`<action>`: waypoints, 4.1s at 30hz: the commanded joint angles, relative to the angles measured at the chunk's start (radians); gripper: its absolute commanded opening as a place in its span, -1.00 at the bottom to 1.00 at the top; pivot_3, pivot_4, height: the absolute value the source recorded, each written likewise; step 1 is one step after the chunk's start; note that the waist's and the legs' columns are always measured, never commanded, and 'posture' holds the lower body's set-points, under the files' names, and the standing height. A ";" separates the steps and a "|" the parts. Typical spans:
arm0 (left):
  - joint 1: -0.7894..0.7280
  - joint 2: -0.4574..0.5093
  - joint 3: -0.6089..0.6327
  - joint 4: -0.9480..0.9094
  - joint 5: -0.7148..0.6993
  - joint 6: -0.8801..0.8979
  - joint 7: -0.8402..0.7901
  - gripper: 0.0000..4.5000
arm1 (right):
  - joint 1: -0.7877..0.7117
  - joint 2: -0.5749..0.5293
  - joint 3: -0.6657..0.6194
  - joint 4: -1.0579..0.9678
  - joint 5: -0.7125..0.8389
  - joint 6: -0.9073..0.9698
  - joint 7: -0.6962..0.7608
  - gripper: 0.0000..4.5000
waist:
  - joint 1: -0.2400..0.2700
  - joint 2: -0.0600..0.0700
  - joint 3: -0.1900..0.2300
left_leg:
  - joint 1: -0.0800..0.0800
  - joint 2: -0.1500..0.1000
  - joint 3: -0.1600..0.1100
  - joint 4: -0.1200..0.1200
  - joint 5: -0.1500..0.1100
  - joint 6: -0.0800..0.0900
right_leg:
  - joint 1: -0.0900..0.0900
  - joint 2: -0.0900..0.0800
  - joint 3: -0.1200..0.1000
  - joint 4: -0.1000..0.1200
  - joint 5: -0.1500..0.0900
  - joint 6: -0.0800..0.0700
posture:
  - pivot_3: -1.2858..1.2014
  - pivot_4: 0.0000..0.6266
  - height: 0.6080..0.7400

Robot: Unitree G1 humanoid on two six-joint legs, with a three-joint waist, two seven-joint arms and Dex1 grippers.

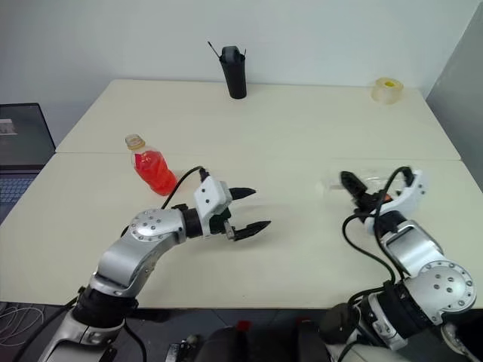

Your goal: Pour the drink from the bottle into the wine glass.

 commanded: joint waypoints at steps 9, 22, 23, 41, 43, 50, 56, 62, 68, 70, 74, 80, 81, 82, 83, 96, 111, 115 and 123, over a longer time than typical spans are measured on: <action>-0.015 -0.031 0.002 0.067 0.050 -0.106 -0.039 0.99 | -0.211 0.090 -0.223 0.217 0.037 0.008 -0.135 1.00 | -0.001 0.004 0.000 | 0.001 0.001 0.001 -0.001 -0.001 0.002 | 0.000 0.000 0.002 0.001 0.000 -0.001 | 0.03 -0.52 1.00; -0.023 -0.040 0.017 0.069 0.059 -0.093 -0.031 0.99 | -0.150 0.095 -0.062 0.433 0.085 -0.255 -0.157 1.00 | -0.001 0.004 -0.001 | 0.001 0.001 0.001 -0.001 -0.001 0.002 | 0.000 0.001 0.001 0.001 -0.001 -0.001 | 0.03 -0.52 1.00; -0.021 -0.039 0.018 0.062 0.060 -0.088 -0.030 0.99 | -0.144 0.089 -0.050 0.463 0.095 -0.279 -0.157 1.00 | -0.001 0.004 -0.001 | 0.001 0.001 0.001 -0.001 -0.001 0.002 | 0.000 0.001 0.001 0.001 -0.001 -0.001 | 0.03 -0.52 1.00; 0.023 -0.002 0.052 -0.032 0.059 -0.017 -0.001 0.99 | -0.002 0.025 0.167 0.672 0.311 -0.585 -0.239 1.00 | -0.001 0.004 0.000 | 0.001 0.001 0.001 -0.001 -0.001 0.002 | 0.000 0.001 0.001 0.000 -0.001 -0.001 | 0.03 -0.52 1.00; 0.025 -0.002 0.053 -0.036 0.060 -0.014 -0.001 0.99 | 0.001 0.021 0.192 0.690 0.322 -0.640 -0.240 1.00 | -0.001 0.004 0.000 | 0.001 0.001 0.001 -0.001 -0.001 0.003 | 0.000 0.001 0.001 0.000 -0.001 -0.001 | 0.03 -0.52 1.00; 0.023 -0.002 0.051 -0.038 0.065 -0.010 0.002 1.00 | 0.006 -0.008 0.290 0.792 0.279 -0.881 -0.187 0.25 | -0.002 0.004 0.000 | 0.001 0.002 0.001 -0.001 -0.001 0.003 | 0.000 0.001 0.001 0.000 -0.001 -0.001 | 0.03 -0.52 1.00; 0.035 0.012 0.061 -0.056 0.065 0.001 0.015 1.00 | 0.028 -0.058 0.365 0.839 0.212 -1.038 -0.216 -0.67 | 0.004 0.003 -0.001 | 0.002 0.001 0.000 -0.001 -0.001 0.002 | 0.002 0.000 0.000 -0.001 -0.001 -0.001 | 0.03 -0.52 1.00; 0.073 0.026 0.086 -0.083 0.064 0.010 0.041 1.00 | 0.049 -0.121 0.690 0.703 0.081 -0.977 -0.069 -0.93 | 0.002 0.004 -0.001 | 0.002 0.001 0.000 -0.001 -0.001 0.002 | 0.002 -0.001 0.001 -0.002 -0.001 0.000 | 0.03 -0.52 1.00; 0.157 0.070 0.172 -0.098 0.059 0.005 0.069 1.00 | 0.063 -0.242 1.208 0.619 -0.288 -1.192 0.338 -0.93 | -0.024 0.006 0.001 | 0.002 0.002 0.001 -0.002 -0.001 0.003 | 0.000 0.002 0.002 0.000 -0.001 -0.001 | 0.03 -0.52 1.00; 0.203 0.091 0.205 -0.106 0.062 -0.004 0.075 1.00 | 0.062 -0.244 1.333 0.692 -0.414 -1.357 0.446 -0.93 | -0.027 0.006 0.001 | 0.002 0.003 0.000 -0.002 -0.002 0.003 | 0.000 0.003 0.001 -0.001 -0.001 -0.001 | 0.03 -0.52 1.00; 0.271 0.101 0.253 -0.150 0.054 0.005 0.104 1.00 | 0.063 -0.203 1.439 0.852 -0.539 -1.605 0.582 -0.93 | -0.022 0.005 0.001 | 0.002 0.003 0.000 -0.002 -0.002 0.003 | 0.000 0.001 0.001 -0.001 -0.001 -0.001 | 0.03 -0.52 1.00; 0.355 0.100 0.310 -0.225 0.033 0.040 0.136 1.00 | 0.076 -0.124 1.486 1.029 -0.633 -1.824 0.657 -0.93 | 0.001 0.001 0.003 | 0.002 0.002 0.000 -0.001 -0.001 0.002 | 0.001 -0.001 0.000 -0.002 -0.001 -0.001 | 0.03 -0.52 1.00; 0.370 0.098 0.329 -0.242 0.022 0.052 0.141 1.00 | 0.083 -0.113 1.491 1.045 -0.641 -1.841 0.669 -0.93 | 0.001 0.001 0.003 | 0.002 0.002 0.000 -0.001 -0.001 0.002 | 0.001 -0.001 0.000 -0.002 -0.001 -0.001 | 0.03 -0.52 1.00; 0.382 0.096 0.345 -0.254 0.010 0.064 0.145 1.00 | 0.088 -0.105 1.491 1.057 -0.646 -1.851 0.678 -0.93 | 0.000 0.001 0.003 | 0.002 0.002 0.000 -0.001 -0.001 0.002 | 0.001 -0.001 0.000 -0.002 -0.001 -0.001 | 0.03 -0.52 1.00; 0.389 0.096 0.356 -0.263 0.002 0.072 0.148 1.00 | 0.091 -0.098 1.489 1.066 -0.650 -1.859 0.685 -0.93 | 0.000 0.001 0.003 | 0.002 0.003 -0.001 -0.001 -0.001 0.002 | 0.001 -0.002 0.000 -0.001 -0.001 -0.001 | 0.03 -0.52 1.00; 0.431 0.153 0.700 -0.379 -0.372 0.239 0.097 1.00 | 0.092 -0.100 1.439 1.185 -0.689 -1.874 0.694 -0.93 | -0.001 0.000 0.002 | 0.003 0.003 -0.001 -0.001 -0.001 0.002 | 0.001 -0.003 0.000 -0.001 0.000 -0.001 | 0.03 -0.52 1.00; 0.454 0.411 1.024 -0.322 -0.695 0.378 -0.033 1.00 | 0.021 -0.078 1.425 1.326 -0.721 -1.875 0.727 -0.93 | -0.010 -0.001 0.002 | 0.008 0.003 0.000 -0.002 -0.001 0.001 | 0.005 0.000 0.001 0.000 -0.001 -0.002 | 0.03 -0.52 1.00; 0.466 0.423 1.029 -0.309 -0.696 0.375 -0.040 1.00 | 0.015 -0.076 1.404 1.301 -0.718 -1.853 0.715 -0.60 | -0.017 -0.001 0.002 | 0.009 0.003 0.000 -0.003 -0.001 0.001 | 0.005 0.000 0.001 0.000 -0.001 -0.002 | 0.03 -0.52 1.00; 0.466 0.393 0.955 -0.311 -0.657 0.344 -0.014 1.00 | 0.026 -0.078 1.404 1.277 -0.719 -1.833 0.715 0.57 | -0.020 -0.001 0.002 | 0.009 0.003 0.001 -0.005 0.000 -0.001 | 0.004 -0.001 0.002 0.000 -0.001 -0.002 | 0.03 -0.52 1.00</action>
